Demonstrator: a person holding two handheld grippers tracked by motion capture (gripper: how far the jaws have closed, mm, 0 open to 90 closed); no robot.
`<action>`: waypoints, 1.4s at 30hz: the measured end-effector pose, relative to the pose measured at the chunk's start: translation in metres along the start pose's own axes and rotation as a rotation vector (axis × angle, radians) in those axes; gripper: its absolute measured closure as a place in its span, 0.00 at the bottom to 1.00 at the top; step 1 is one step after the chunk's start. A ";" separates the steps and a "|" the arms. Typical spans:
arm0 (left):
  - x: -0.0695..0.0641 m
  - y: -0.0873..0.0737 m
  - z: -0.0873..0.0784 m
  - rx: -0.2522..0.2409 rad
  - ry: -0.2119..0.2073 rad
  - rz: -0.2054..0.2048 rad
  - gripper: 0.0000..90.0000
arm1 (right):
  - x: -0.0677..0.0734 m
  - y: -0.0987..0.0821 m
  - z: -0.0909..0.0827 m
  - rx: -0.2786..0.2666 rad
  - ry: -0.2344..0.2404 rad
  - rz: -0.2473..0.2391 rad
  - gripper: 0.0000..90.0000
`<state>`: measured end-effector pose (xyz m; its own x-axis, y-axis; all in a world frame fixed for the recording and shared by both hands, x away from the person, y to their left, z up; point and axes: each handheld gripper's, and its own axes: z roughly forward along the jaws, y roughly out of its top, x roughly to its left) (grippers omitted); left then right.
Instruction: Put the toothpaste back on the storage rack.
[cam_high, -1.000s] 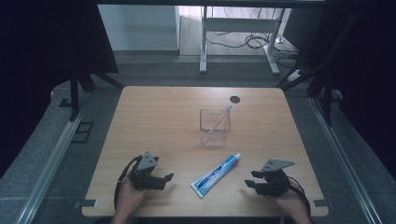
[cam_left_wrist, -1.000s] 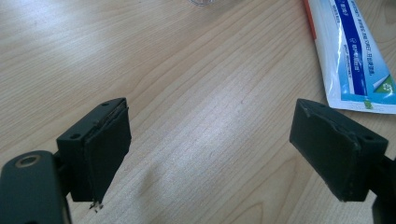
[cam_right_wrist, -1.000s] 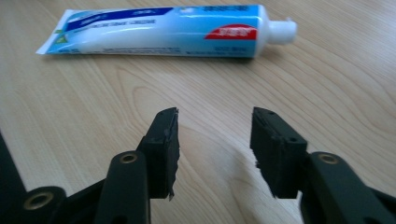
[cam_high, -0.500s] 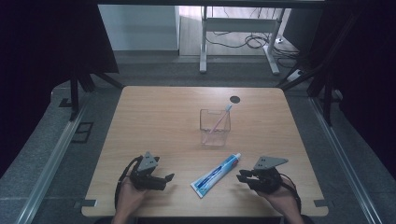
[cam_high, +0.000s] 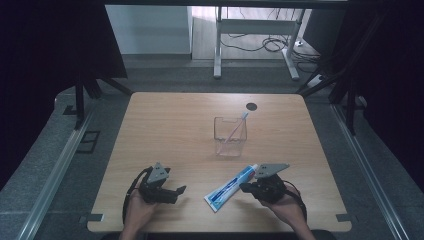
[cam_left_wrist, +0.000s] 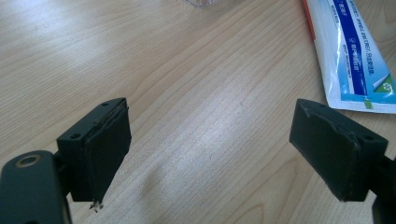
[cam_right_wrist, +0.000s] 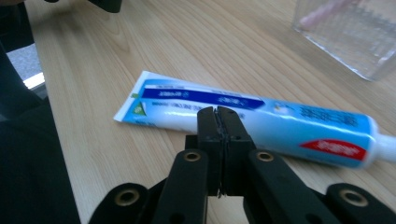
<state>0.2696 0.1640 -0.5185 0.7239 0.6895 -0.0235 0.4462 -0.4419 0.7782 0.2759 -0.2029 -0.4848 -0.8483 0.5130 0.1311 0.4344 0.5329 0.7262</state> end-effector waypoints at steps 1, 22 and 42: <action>0.000 0.000 0.000 0.001 0.000 -0.005 0.14 | 0.001 0.002 0.003 0.005 0.004 0.001 1.00; -0.002 0.000 0.002 0.013 0.002 0.010 0.14 | 0.011 0.024 0.063 0.027 0.011 0.006 1.00; -0.004 0.002 0.000 0.010 -0.007 0.021 0.15 | 0.015 0.017 0.076 0.089 0.033 0.011 0.99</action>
<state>0.2680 0.1604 -0.5168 0.7366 0.6762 -0.0117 0.4365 -0.4622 0.7719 0.2931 -0.1352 -0.5218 -0.8521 0.4977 0.1617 0.4677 0.5858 0.6619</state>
